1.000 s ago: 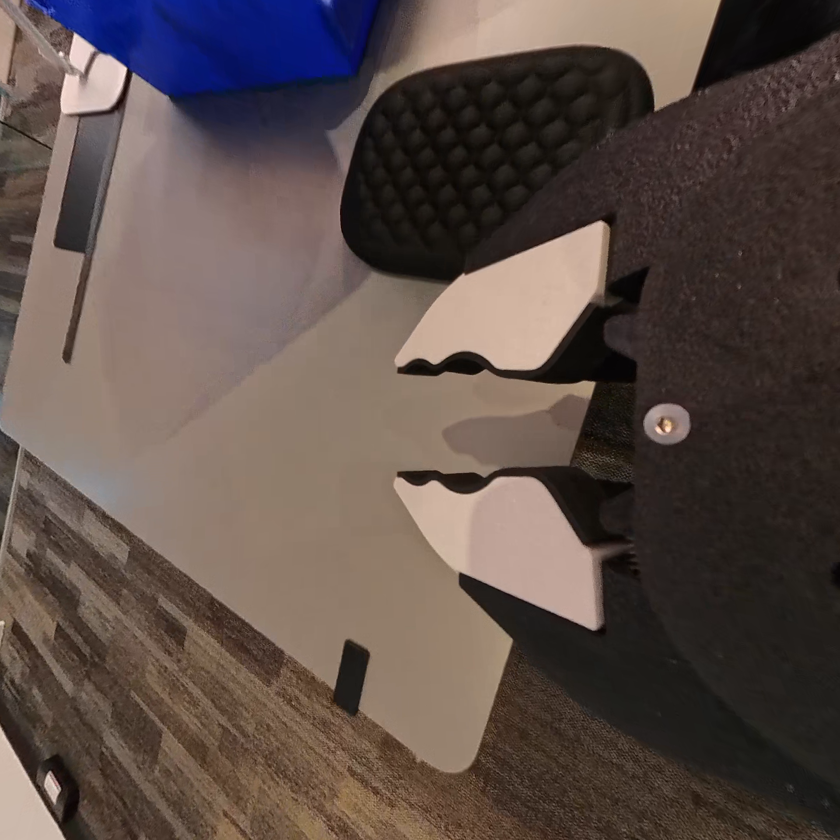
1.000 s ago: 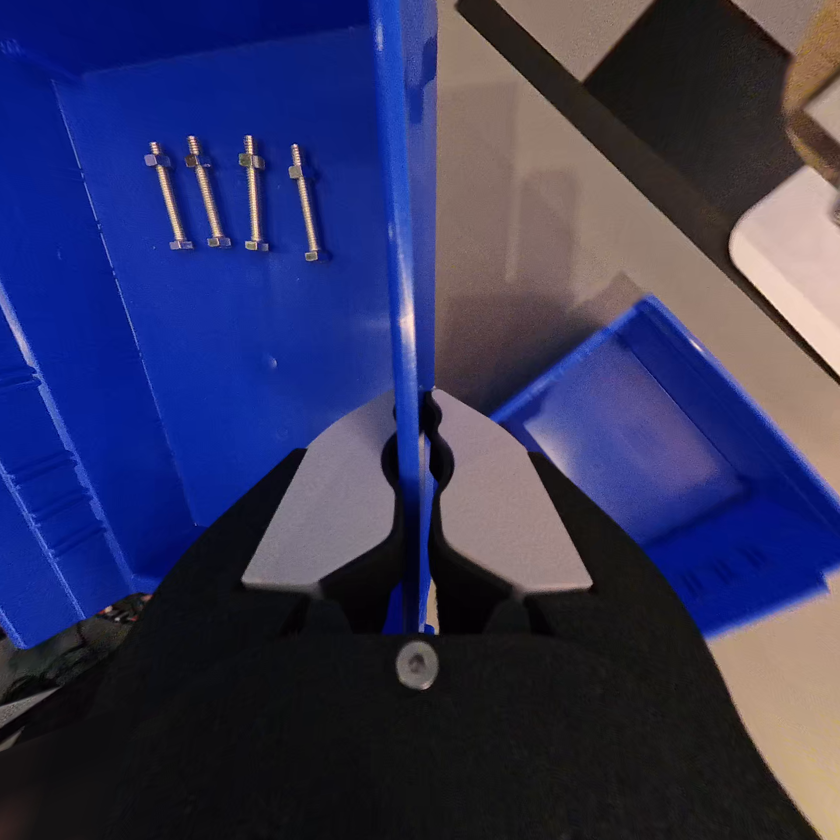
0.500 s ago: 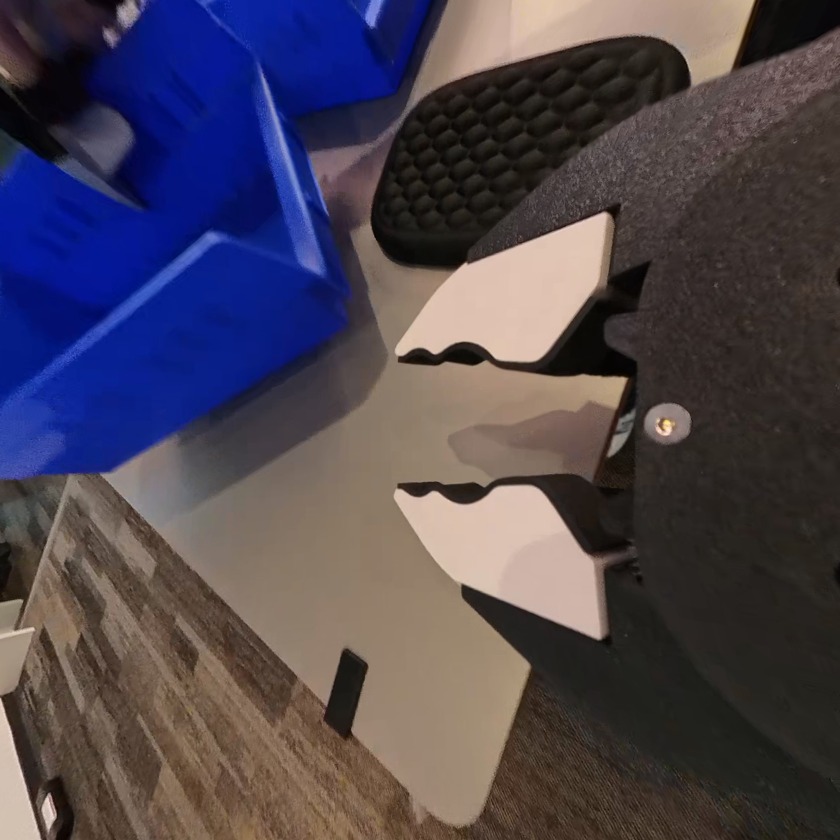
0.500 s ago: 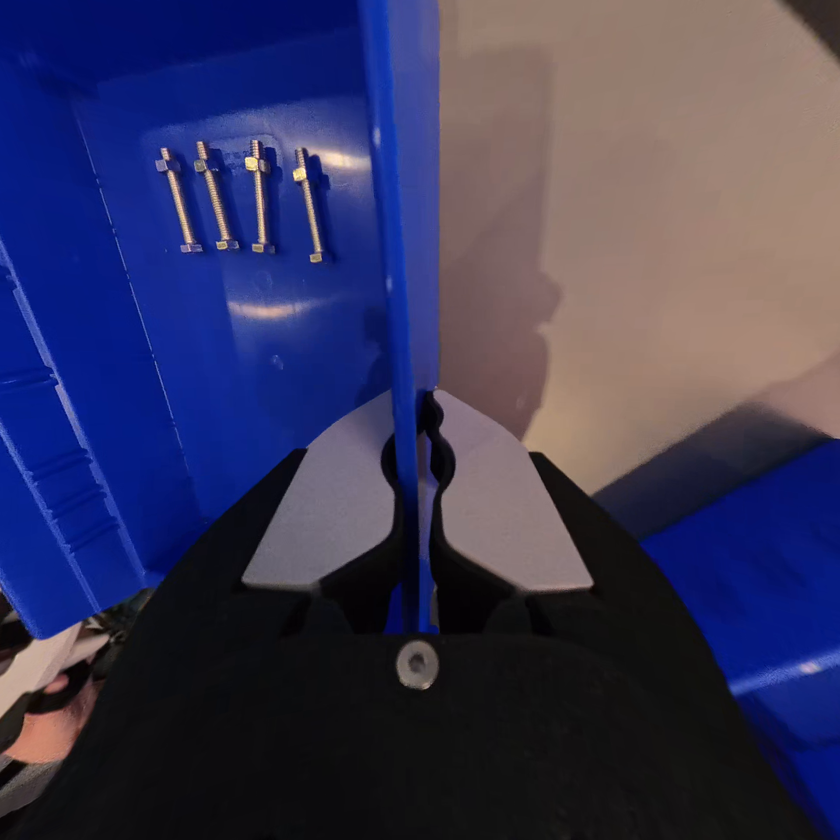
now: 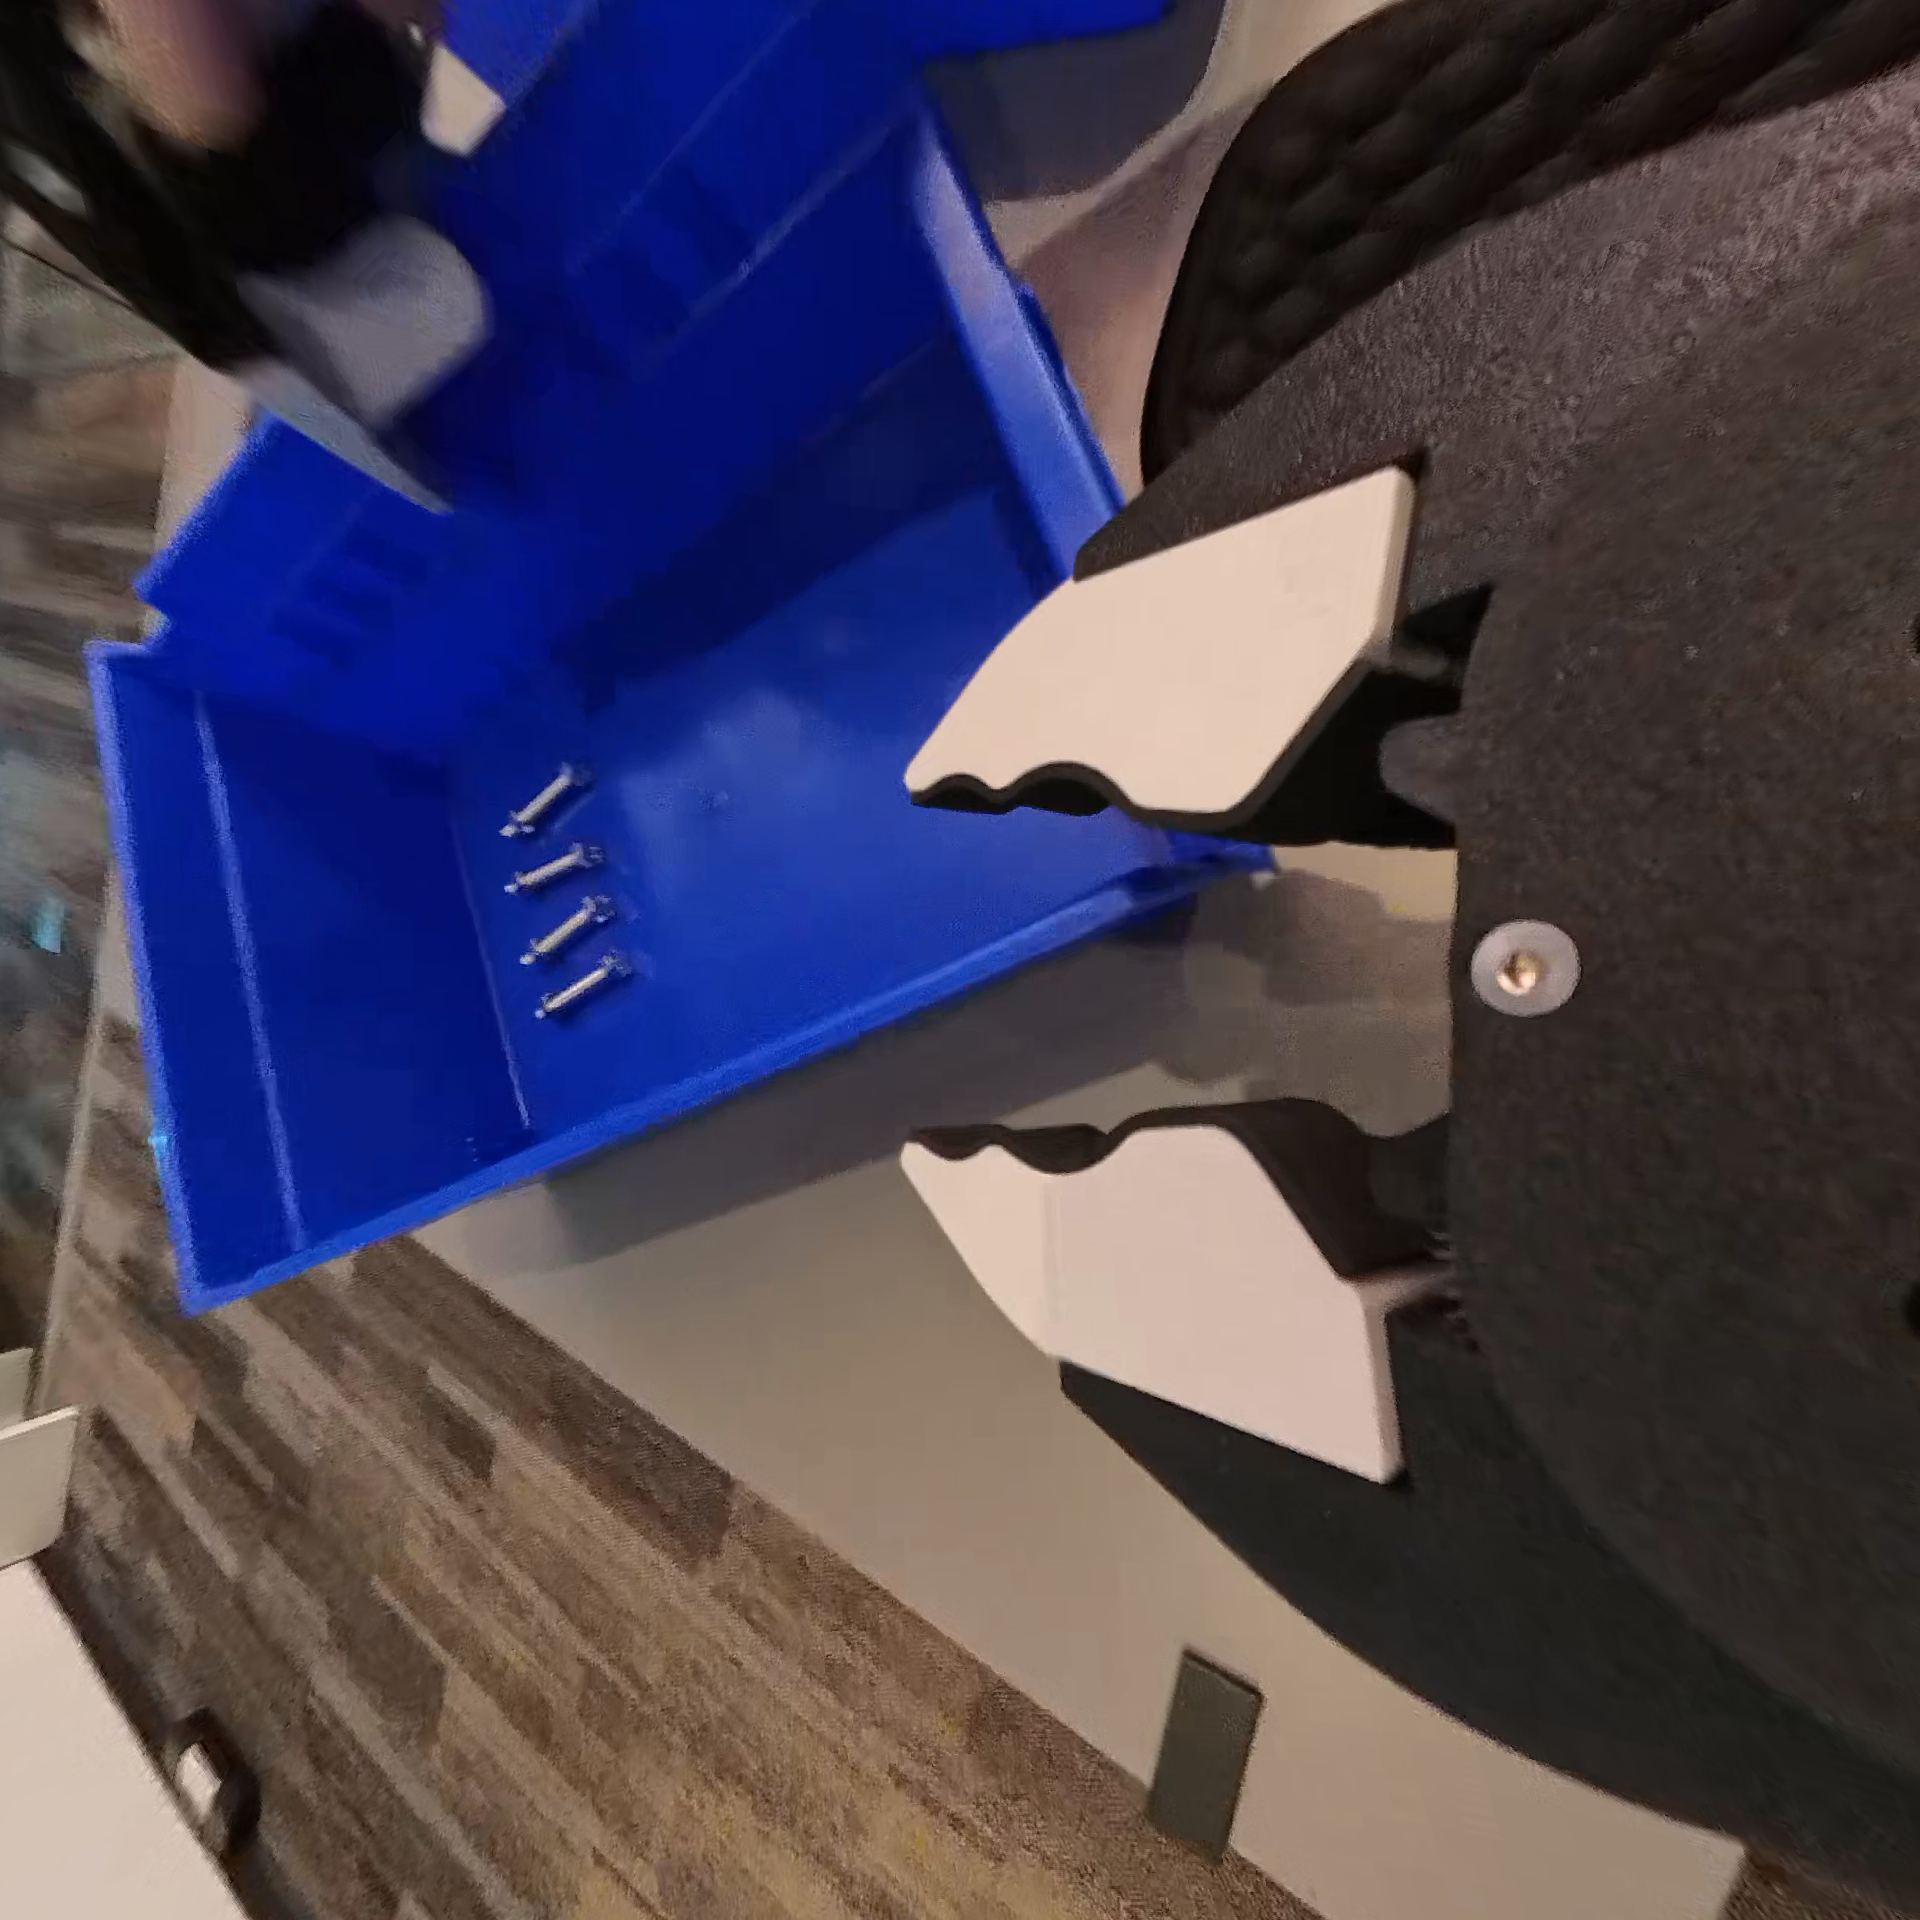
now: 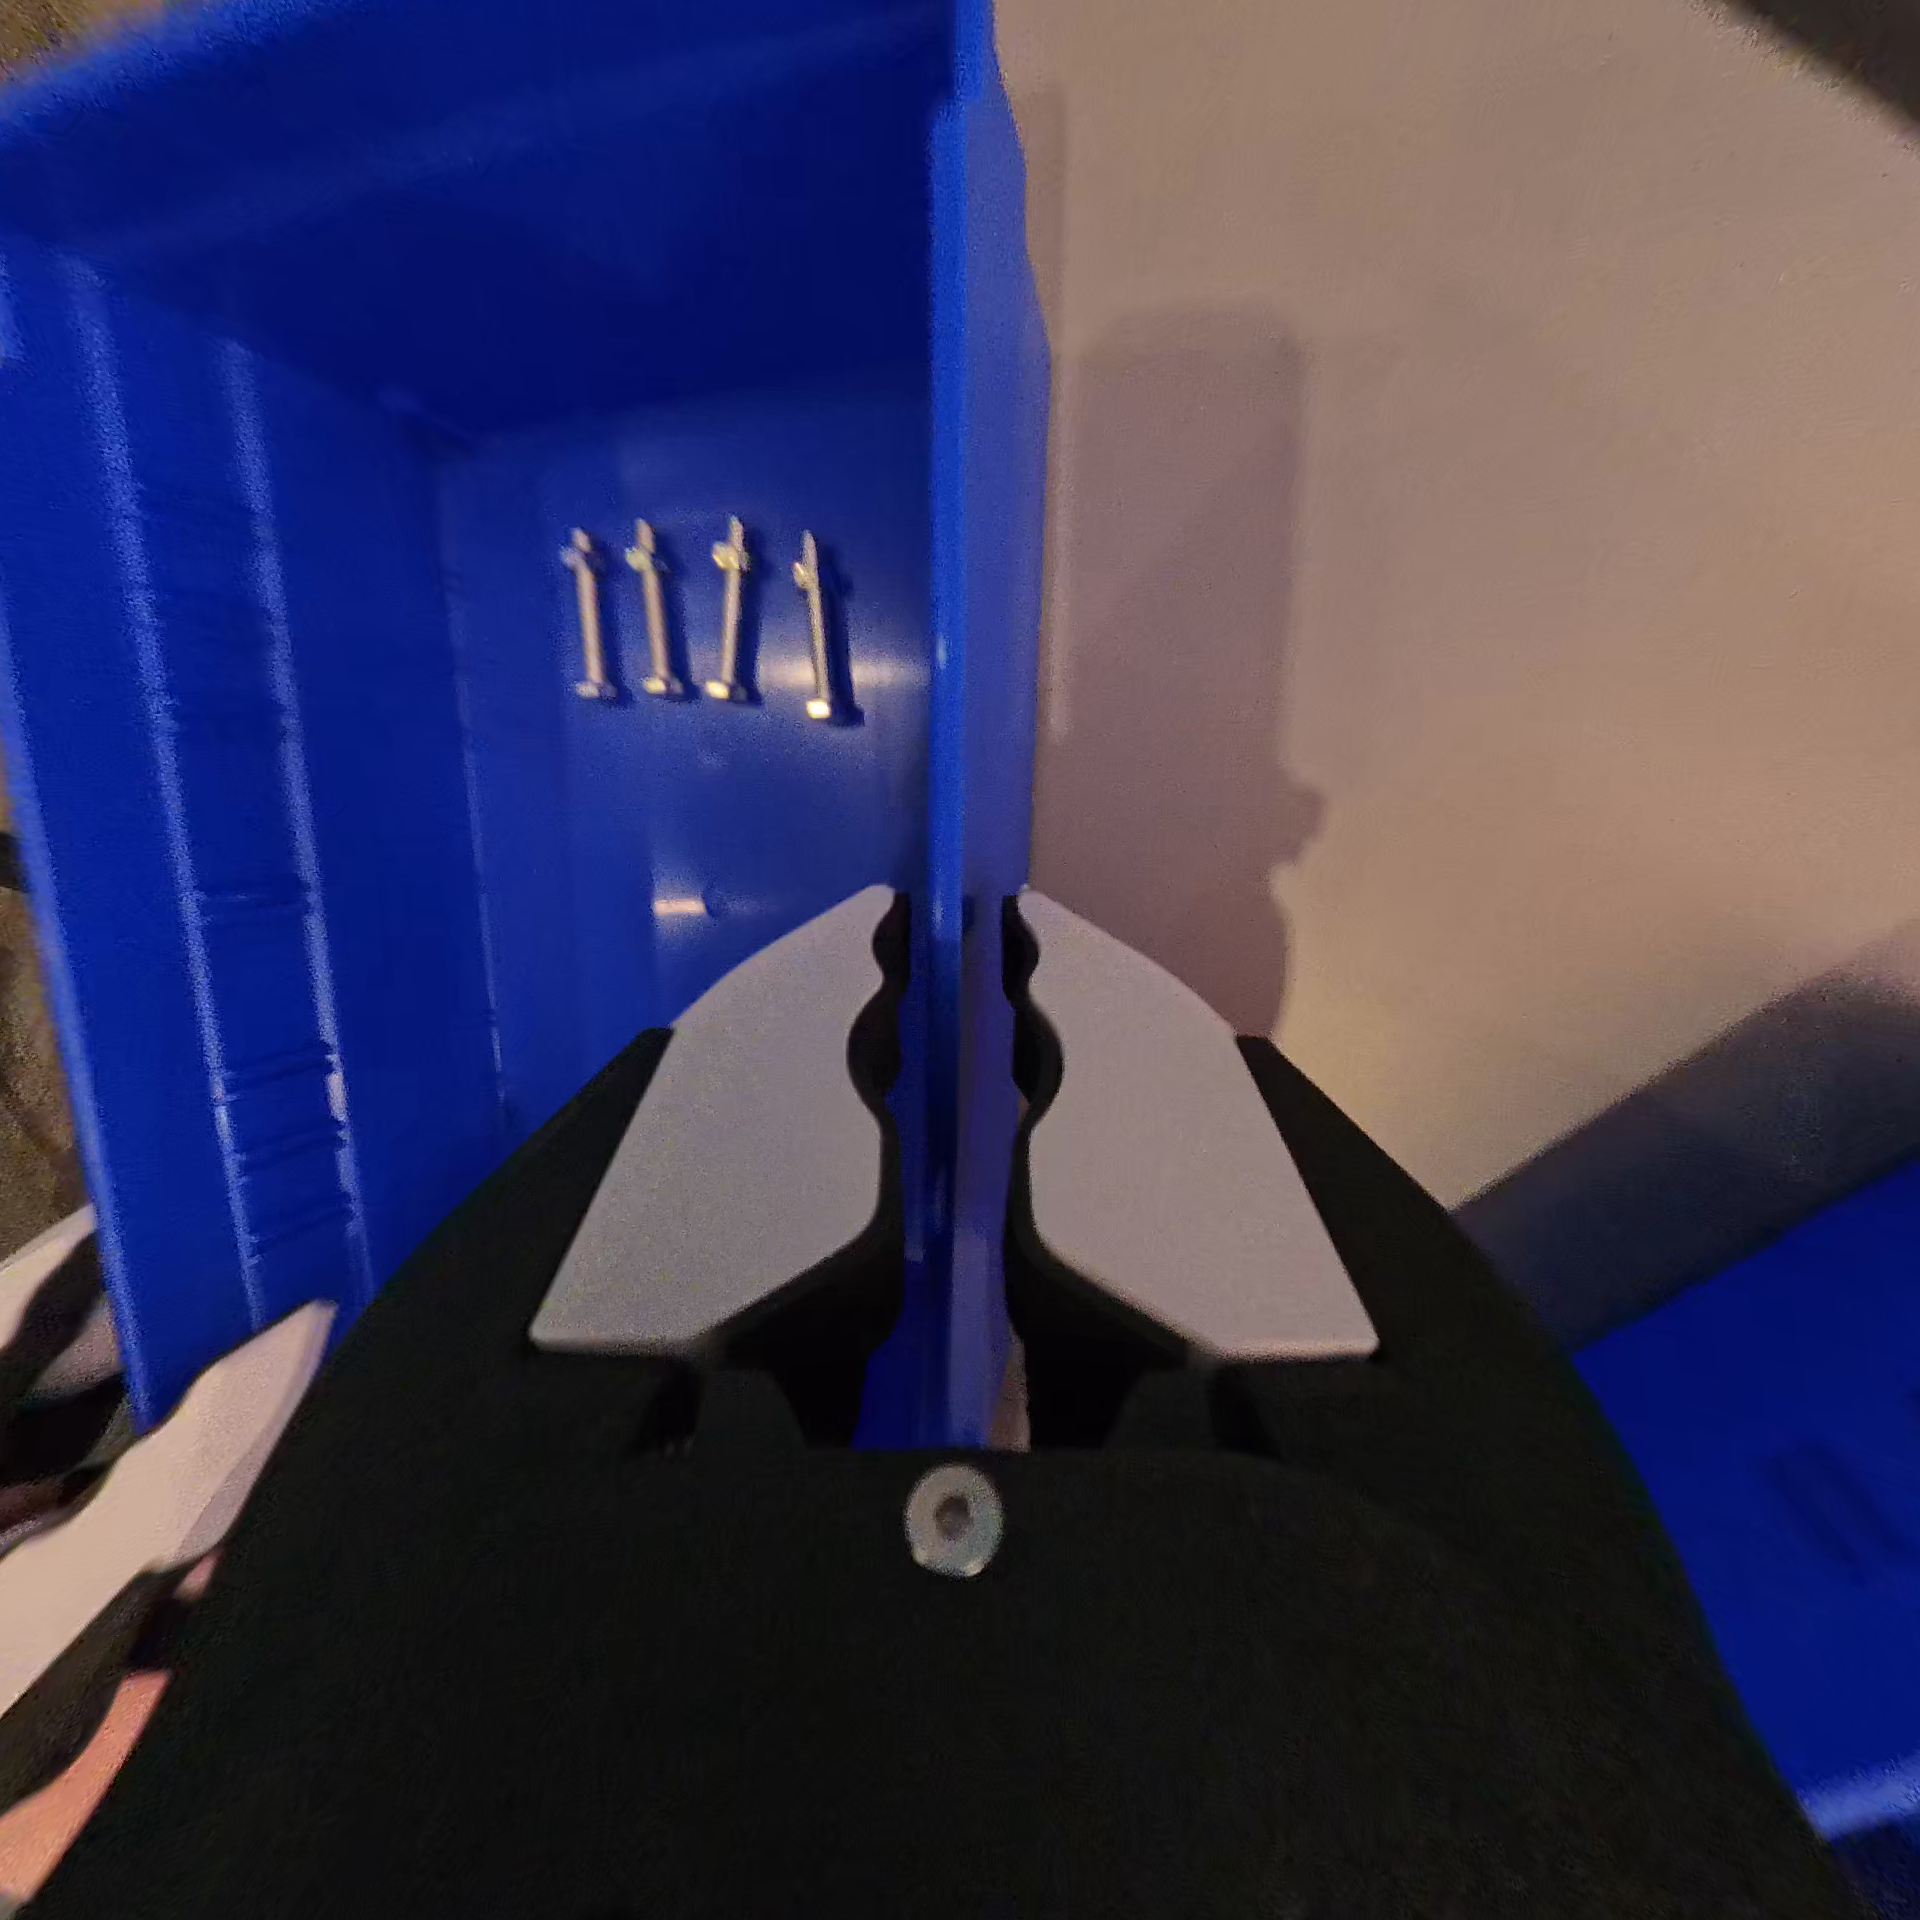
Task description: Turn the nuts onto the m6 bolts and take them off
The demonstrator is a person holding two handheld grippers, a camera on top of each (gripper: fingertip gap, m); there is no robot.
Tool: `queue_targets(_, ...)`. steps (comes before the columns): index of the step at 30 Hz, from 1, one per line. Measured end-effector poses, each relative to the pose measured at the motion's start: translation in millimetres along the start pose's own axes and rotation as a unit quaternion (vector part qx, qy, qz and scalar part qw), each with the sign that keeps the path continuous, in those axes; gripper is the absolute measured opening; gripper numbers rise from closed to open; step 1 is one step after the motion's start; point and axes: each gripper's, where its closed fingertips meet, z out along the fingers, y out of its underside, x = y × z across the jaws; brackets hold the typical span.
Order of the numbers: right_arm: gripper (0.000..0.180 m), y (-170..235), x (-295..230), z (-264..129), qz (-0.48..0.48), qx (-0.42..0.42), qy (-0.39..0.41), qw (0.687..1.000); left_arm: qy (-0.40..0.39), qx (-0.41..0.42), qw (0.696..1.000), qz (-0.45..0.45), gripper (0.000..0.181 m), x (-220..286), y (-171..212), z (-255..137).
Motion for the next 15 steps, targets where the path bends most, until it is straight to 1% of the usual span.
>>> queue_targets(3,0.023,-13.7,-1.7,-33.8,-0.047,0.037,0.001,0.998,-0.005,-0.036,0.999,0.020,0.050,-5.7,6.3,20.1)
queue_targets(6,0.025,-16.0,2.1,-72.4,-0.110,0.056,0.015,0.992,-0.001,-0.041,0.998,0.043,0.022,-13.2,1.8,26.9)
queue_targets(8,0.024,-10.9,2.1,-99.9,-0.147,0.076,0.011,0.986,-0.019,-0.058,0.995,0.079,0.019,-29.2,0.6,32.5)
queue_targets(11,0.020,10.8,1.2,-138.8,-0.190,0.098,-0.013,0.977,-0.019,-0.099,0.989,0.107,0.011,-57.2,-2.1,43.5)
queue_targets(15,0.016,55.7,4.9,-183.6,-0.222,0.123,-0.050,0.966,0.039,-0.136,0.984,0.104,0.010,-80.7,-14.0,64.9)
